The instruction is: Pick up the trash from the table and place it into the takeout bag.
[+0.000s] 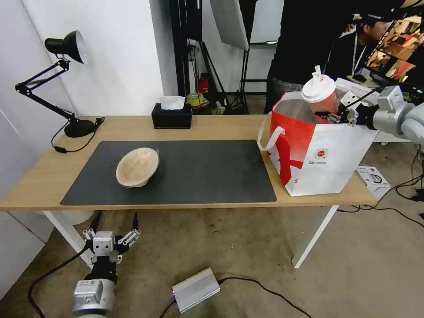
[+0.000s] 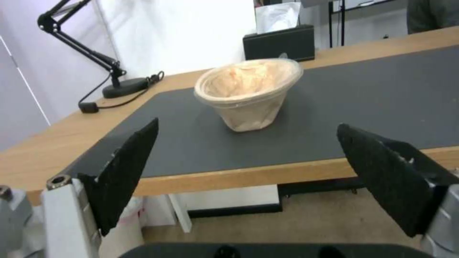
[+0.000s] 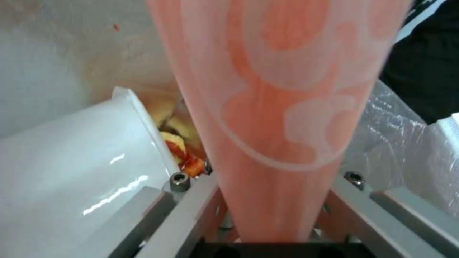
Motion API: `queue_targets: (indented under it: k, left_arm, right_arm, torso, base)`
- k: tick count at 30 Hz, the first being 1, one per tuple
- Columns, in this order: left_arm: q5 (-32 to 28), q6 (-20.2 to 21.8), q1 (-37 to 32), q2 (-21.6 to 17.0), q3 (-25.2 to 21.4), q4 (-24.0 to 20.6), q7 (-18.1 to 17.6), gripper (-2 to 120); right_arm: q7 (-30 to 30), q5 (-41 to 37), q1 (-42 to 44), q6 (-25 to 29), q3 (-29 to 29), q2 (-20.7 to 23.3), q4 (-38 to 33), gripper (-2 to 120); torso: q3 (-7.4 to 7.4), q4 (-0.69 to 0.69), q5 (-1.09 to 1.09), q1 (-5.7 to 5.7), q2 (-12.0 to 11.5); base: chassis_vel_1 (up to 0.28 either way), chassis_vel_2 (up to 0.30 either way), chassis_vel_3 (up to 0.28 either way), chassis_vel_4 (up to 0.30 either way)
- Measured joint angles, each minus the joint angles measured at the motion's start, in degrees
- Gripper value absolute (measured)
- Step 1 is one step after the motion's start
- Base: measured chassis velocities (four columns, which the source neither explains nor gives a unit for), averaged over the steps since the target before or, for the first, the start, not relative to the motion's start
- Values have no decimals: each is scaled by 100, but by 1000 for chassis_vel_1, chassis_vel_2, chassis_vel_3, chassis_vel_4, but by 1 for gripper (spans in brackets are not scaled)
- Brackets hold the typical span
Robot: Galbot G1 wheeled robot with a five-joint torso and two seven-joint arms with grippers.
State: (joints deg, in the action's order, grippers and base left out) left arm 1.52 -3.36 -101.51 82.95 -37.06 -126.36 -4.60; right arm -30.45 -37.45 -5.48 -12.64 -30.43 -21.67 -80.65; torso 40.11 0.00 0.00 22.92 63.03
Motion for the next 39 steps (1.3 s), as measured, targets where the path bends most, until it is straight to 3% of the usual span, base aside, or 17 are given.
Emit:
queue_targets:
  k: [14, 31, 34, 35, 39]
  left_arm:
    - [5, 0, 42, 36, 30, 56, 1, 100]
    - [90, 0, 88, 88, 85, 117, 4, 100]
    - [90, 0, 85, 88, 84, 113, 4, 100]
    - [90, -1, 79, 89, 84, 104, 4, 100]
    - [90, -5, 60, 95, 83, 75, 4, 100]
  right_arm:
    - [-457, 190, -159, 195, -2, 8, 217, 8]
    - [-402, 137, -358, 221, -9, -19, 173, 72]
    - [-403, 132, -374, 221, -14, -7, 146, 80]
    - [-403, 126, -382, 219, -18, 10, 119, 88]
    - [-403, 115, -384, 217, -19, 54, 73, 97]
  torso:
    - [0, 0, 0, 0, 0]
    - [0, 0, 0, 0, 0]
    - [0, 0, 0, 0, 0]
    - [0, 0, 0, 0, 0]
    - [0, 0, 0, 0, 0]
  base:
    - [0, 0, 0, 0]
    - [0, 0, 0, 0]
    - [0, 0, 0, 0]
    - [0, 0, 0, 0]
    - [0, 0, 0, 0]
